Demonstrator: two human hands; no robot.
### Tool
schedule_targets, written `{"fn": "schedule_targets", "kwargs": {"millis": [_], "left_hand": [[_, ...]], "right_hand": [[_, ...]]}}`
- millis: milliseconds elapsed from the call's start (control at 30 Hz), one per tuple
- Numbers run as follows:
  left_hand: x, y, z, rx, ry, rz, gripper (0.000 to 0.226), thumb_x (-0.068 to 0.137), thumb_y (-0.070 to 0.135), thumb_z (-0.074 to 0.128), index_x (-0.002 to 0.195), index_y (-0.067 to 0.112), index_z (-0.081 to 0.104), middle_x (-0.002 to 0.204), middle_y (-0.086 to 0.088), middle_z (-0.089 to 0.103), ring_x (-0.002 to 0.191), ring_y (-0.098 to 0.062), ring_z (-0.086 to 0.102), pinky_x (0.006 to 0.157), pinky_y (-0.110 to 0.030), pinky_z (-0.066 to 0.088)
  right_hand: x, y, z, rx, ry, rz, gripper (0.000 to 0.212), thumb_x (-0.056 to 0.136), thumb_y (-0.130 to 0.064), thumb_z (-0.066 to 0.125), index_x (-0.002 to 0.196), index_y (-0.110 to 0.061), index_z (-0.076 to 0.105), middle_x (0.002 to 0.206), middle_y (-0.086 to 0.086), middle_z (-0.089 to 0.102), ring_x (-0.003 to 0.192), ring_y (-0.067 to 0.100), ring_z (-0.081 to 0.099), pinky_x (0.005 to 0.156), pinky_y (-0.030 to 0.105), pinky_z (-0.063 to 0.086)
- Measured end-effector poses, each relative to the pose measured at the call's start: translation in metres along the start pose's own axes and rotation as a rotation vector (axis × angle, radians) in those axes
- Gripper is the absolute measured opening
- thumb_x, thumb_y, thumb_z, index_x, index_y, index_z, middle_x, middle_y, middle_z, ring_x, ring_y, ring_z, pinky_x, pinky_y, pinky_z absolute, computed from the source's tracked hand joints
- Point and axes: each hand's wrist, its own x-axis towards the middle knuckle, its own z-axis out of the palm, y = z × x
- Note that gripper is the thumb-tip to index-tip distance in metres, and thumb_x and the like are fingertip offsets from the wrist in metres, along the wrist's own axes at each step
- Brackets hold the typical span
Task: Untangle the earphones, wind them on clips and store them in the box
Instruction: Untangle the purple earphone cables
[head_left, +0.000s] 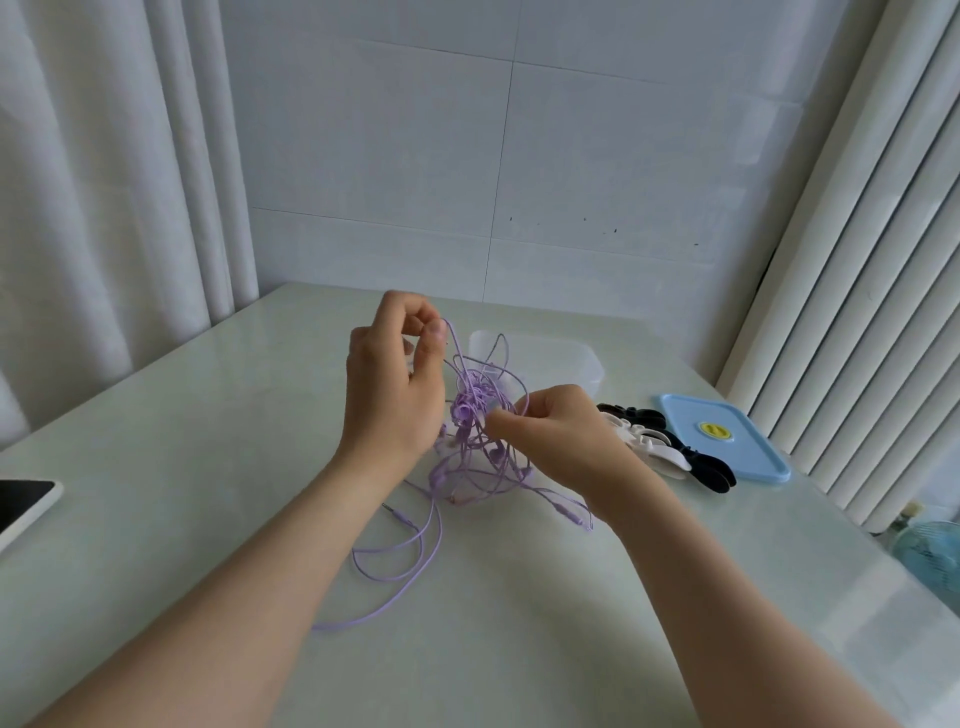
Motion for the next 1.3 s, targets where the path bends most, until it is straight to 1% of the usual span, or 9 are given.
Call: {"fn": "schedule_targets", "kwargs": {"millis": [167,267,433,533,600,733,900,1100,1300], "left_hand": [[0.004,0.002,0.004,-0.367,0.068,-0.272,0.013,0.107,0.018,0.05,0.095,0.024,0.052,0.088,0.005,0.063,0.076,-0.013,0.066,0.083,-0.038,0.058],[0.008,0.002,0.004,-0.473,0.163,-0.439,0.018,0.109,0.017,0.049,0.095,0.028,0.052,0.097,0.003,0.058,0.078,-0.014,0.064,0.084,-0.038,0.057],[0.02,-0.003,-0.007,-0.812,0.3,-0.788,0.009,0.111,0.014,0.041,0.107,0.016,0.049,0.108,-0.002,0.063,0.097,-0.028,0.074,0.092,-0.039,0.06],[0.027,-0.006,-0.017,-1.22,0.376,-0.945,0.018,0.112,0.007,0.031,0.101,0.011,0.045,0.092,-0.018,0.065,0.066,-0.026,0.076,0.075,-0.05,0.066],[0.025,-0.007,-0.017,-1.18,0.301,-1.0,0.024,0.111,0.007,0.031,0.093,0.016,0.045,0.073,-0.009,0.055,0.043,-0.017,0.055,0.055,-0.037,0.062],[0.013,-0.004,-0.005,-0.614,0.005,-0.73,0.011,0.103,0.009,0.045,0.1,0.019,0.048,0.067,-0.001,0.045,0.049,-0.014,0.031,0.049,-0.026,0.031],[-0.002,0.01,-0.006,-0.12,-0.336,-0.247,0.018,0.079,0.03,0.06,0.094,0.029,0.071,0.063,0.01,0.048,0.055,-0.008,0.04,0.055,-0.022,0.035],[-0.007,-0.004,-0.002,0.195,-0.387,0.085,0.011,0.087,0.031,0.084,0.095,0.037,0.082,0.079,0.009,0.051,0.078,0.002,0.055,0.07,-0.004,0.034],[-0.004,-0.013,-0.001,0.227,-0.297,0.181,0.006,0.094,0.022,0.077,0.094,0.027,0.08,0.091,0.003,0.048,0.078,-0.007,0.051,0.071,-0.023,0.041]], "right_hand": [[0.0,0.0,-0.002,0.012,0.021,0.027,0.034,0.085,-0.028,0.072,0.068,-0.005,0.054,0.043,-0.011,0.038,0.04,0.009,0.028,0.046,0.022,0.024],[0.001,-0.003,0.0,0.035,0.139,-0.02,0.049,0.071,-0.036,0.07,0.078,0.01,0.054,0.059,0.003,0.051,0.051,0.011,0.037,0.054,0.026,0.031],[0.004,0.001,0.0,0.07,0.317,-0.023,0.032,0.066,-0.035,0.062,0.063,-0.008,0.045,0.06,0.015,0.063,0.052,0.015,0.047,0.053,0.025,0.031],[0.006,0.007,-0.007,0.037,0.427,-0.003,0.027,0.074,-0.025,0.064,0.061,-0.012,0.045,0.047,0.001,0.059,0.047,0.012,0.053,0.049,0.023,0.033],[0.009,0.009,-0.011,0.105,0.474,0.028,0.022,0.072,-0.025,0.063,0.067,-0.006,0.053,0.061,0.014,0.07,0.054,0.017,0.07,0.054,0.033,0.046],[0.009,0.007,-0.012,0.217,0.469,0.039,0.017,0.074,-0.023,0.062,0.072,-0.008,0.054,0.065,0.021,0.07,0.065,0.036,0.076,0.063,0.047,0.061],[0.007,0.003,-0.008,0.286,0.409,0.023,0.015,0.079,-0.017,0.063,0.074,-0.009,0.052,0.063,0.017,0.067,0.065,0.035,0.077,0.058,0.038,0.055],[0.003,-0.001,-0.006,0.261,0.408,0.004,0.015,0.083,-0.018,0.064,0.077,-0.006,0.057,0.056,0.008,0.066,0.052,0.027,0.066,0.051,0.036,0.051],[-0.002,-0.006,-0.005,0.256,0.37,0.062,0.026,0.083,-0.022,0.062,0.087,0.003,0.057,0.074,0.017,0.075,0.04,0.018,0.053,0.039,0.026,0.038]]}}
